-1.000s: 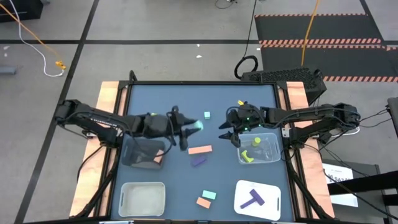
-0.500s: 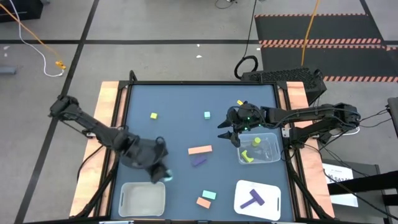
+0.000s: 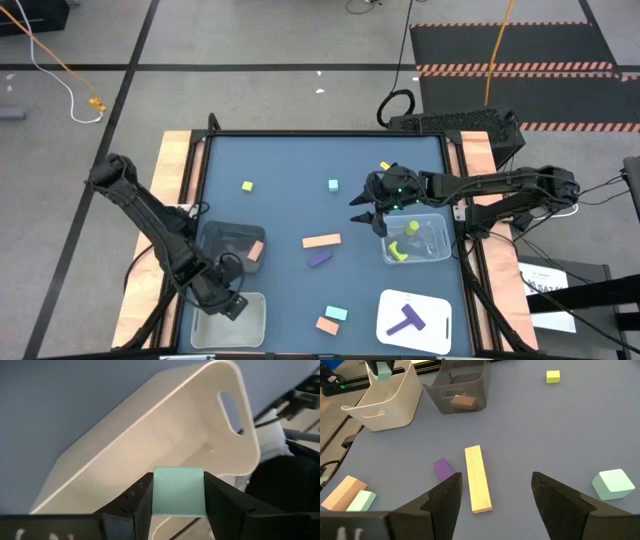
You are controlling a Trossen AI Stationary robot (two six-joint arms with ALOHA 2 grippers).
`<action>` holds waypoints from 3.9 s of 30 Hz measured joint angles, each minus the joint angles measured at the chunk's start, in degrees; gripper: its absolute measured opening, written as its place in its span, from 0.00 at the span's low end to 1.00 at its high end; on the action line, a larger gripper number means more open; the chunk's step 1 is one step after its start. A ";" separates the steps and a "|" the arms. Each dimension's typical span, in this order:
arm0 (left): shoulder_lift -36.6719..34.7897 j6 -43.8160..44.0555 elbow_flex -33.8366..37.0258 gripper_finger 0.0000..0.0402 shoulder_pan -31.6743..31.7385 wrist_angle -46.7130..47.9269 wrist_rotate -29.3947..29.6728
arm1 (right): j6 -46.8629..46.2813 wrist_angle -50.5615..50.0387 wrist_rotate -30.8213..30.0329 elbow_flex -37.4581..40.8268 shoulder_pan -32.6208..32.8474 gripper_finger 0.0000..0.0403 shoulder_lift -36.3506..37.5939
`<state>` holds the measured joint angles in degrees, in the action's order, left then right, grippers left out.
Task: Sort & place blocks by color
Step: Put the middle blue block into the gray bin, then put the top blue block into the gray bin
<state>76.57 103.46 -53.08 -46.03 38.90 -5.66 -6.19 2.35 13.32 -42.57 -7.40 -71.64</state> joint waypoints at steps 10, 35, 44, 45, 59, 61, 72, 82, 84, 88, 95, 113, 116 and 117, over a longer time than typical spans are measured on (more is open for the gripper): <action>3.04 6.58 0.00 0.43 -1.46 -0.42 0.08 | 1.14 1.76 0.00 -0.02 0.00 0.57 0.00; 2.91 -12.61 -0.02 0.59 3.53 -13.81 4.82 | -5.53 25.92 -15.94 -0.03 -3.65 0.57 -14.93; 2.89 -22.48 -0.02 0.59 10.19 -13.95 11.49 | -9.85 27.16 -29.42 -4.13 -3.37 0.57 -25.29; 2.89 -23.85 -0.02 0.59 11.02 -13.93 11.76 | -10.10 25.74 -29.66 -5.17 -3.36 0.57 -26.15; 2.43 -35.76 -0.02 0.59 17.87 -15.22 12.33 | -26.87 6.84 -37.38 -16.37 -3.48 0.57 -34.60; 2.06 -36.59 -0.02 0.59 18.27 -15.27 12.28 | -28.79 5.55 -37.38 -16.37 -3.48 0.57 -34.60; -1.48 -39.06 -0.07 0.59 19.00 -15.22 12.26 | -27.74 6.40 -37.24 -16.35 -3.41 0.57 -37.20; -1.83 -40.81 -0.07 0.59 19.00 -15.13 12.28 | -25.69 12.11 -37.77 -16.31 -3.48 0.53 -42.53; -1.81 -40.83 -0.07 0.59 19.00 -15.12 12.28 | -25.67 12.03 -37.81 -16.31 -3.48 0.47 -42.58; -1.81 -42.00 -0.07 0.59 19.00 -15.13 12.63 | -25.65 12.10 -37.60 -16.31 -3.50 0.30 -42.58; -1.81 -46.96 -0.07 0.59 19.17 -15.15 16.36 | -23.09 11.31 -32.14 -16.28 -3.57 0.28 -41.00; -1.74 -79.20 -0.04 0.59 26.33 -17.82 33.92 | -10.68 17.10 -18.77 -13.61 -3.74 0.28 -13.81; -1.74 -85.30 -0.04 0.59 28.19 -21.91 38.16 | -12.55 24.39 -16.15 -10.06 -3.74 0.29 -10.49; -1.74 -88.39 -0.04 0.59 28.76 -23.58 38.88 | -13.82 27.40 -15.07 -8.64 -3.72 0.29 -9.85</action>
<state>74.83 15.07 -53.12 -17.26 15.32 33.21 -20.01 29.75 -1.74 -51.21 -11.11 -81.49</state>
